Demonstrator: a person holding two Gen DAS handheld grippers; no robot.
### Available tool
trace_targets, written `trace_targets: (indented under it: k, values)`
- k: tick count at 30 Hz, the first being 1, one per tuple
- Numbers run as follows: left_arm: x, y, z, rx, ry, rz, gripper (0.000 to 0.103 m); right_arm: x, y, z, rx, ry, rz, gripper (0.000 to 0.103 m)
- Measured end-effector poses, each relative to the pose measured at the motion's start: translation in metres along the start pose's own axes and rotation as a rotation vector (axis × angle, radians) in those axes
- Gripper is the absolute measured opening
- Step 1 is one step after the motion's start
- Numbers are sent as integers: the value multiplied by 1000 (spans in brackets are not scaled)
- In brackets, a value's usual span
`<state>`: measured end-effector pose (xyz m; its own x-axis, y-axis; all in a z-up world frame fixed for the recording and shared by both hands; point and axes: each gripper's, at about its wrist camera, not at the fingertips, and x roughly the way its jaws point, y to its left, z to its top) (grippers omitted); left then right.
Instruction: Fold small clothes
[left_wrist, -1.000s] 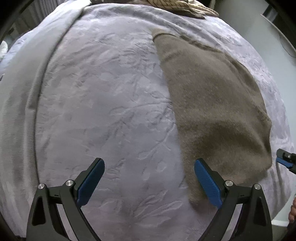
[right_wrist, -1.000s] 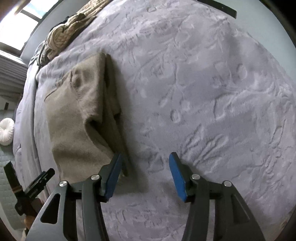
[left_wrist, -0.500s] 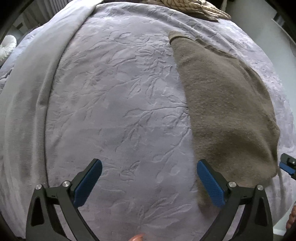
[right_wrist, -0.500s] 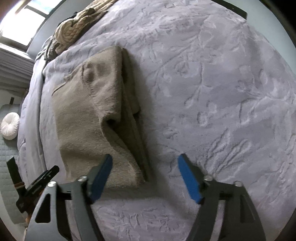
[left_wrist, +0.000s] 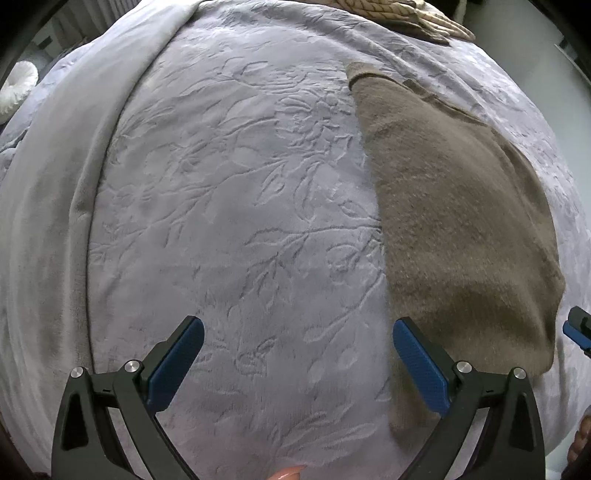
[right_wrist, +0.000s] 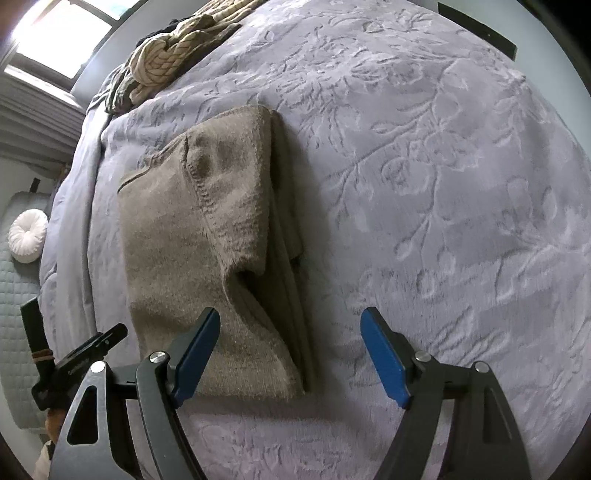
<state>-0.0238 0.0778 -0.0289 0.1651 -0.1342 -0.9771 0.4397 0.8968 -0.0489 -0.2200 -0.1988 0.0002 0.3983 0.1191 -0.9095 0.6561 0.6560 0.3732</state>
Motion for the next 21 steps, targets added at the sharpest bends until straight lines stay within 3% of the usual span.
trace_targets:
  k: [12, 21]
  values:
    - [13, -7, 22, 12, 25, 16, 103, 14, -9, 22, -24, 32, 22, 81]
    - [3, -11, 35, -2, -9, -96, 103, 22, -14, 46, -12, 43, 129, 81]
